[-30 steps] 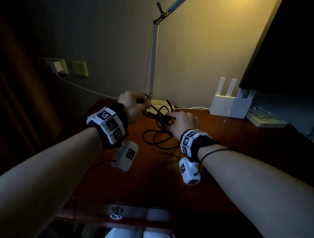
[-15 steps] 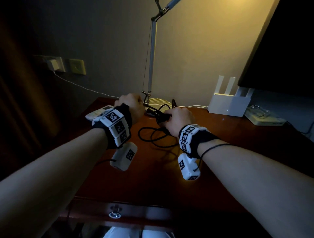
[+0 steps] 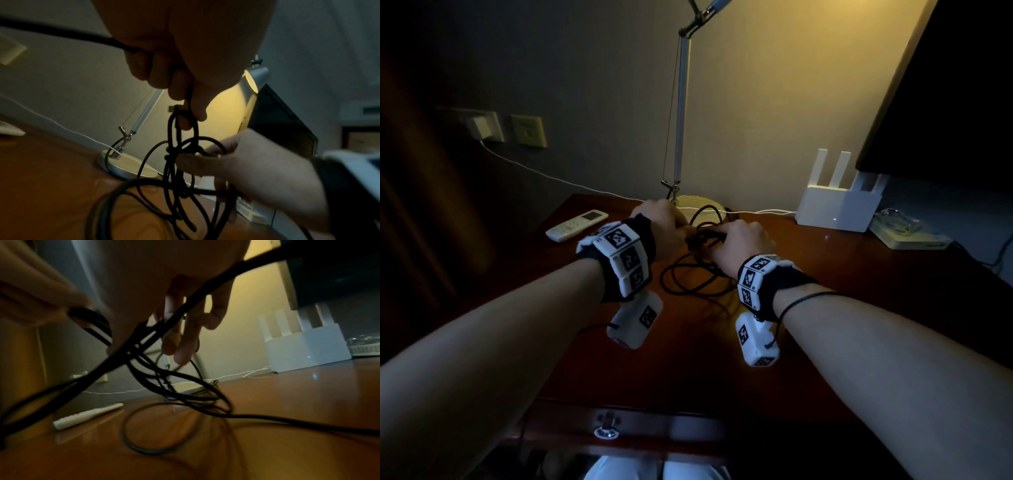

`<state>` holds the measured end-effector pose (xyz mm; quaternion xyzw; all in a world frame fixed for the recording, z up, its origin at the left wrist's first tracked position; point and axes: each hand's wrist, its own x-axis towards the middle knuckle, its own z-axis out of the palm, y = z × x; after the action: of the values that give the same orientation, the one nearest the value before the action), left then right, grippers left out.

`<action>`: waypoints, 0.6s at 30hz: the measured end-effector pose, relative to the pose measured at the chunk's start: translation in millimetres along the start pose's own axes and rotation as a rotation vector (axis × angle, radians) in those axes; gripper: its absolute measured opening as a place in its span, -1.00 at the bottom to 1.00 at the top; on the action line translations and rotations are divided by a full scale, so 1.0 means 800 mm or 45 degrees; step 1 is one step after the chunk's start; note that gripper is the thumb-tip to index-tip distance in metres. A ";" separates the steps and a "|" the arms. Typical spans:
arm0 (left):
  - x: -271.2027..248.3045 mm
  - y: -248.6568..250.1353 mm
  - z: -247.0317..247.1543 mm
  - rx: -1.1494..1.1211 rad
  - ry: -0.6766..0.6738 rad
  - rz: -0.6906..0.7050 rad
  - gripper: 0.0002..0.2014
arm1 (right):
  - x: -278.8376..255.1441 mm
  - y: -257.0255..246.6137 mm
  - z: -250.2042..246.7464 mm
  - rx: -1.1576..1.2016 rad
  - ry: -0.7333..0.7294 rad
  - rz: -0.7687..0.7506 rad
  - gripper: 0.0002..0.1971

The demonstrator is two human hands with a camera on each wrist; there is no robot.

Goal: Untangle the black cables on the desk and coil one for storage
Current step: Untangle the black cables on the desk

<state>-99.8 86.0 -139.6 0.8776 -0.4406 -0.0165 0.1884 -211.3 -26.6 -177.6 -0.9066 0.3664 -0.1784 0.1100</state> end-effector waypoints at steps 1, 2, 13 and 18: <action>-0.001 -0.004 -0.004 -0.060 0.009 -0.014 -0.78 | 0.001 0.003 0.003 0.002 -0.004 0.036 -0.49; -0.002 -0.008 -0.007 -0.128 0.018 -0.028 -0.80 | 0.002 0.004 0.005 0.007 -0.017 0.066 -0.45; -0.007 -0.030 -0.016 -0.397 0.109 -0.109 -0.80 | 0.003 -0.012 -0.002 0.012 -0.123 0.155 -0.38; -0.003 -0.029 -0.009 -0.334 0.132 -0.161 -0.77 | -0.002 -0.039 -0.021 -0.140 0.055 -0.015 -0.32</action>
<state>-82.1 102.4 -141.6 0.8711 -0.3683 -0.0402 0.3224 -199.7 -4.5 -152.4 -0.9092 0.3727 -0.1782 0.0510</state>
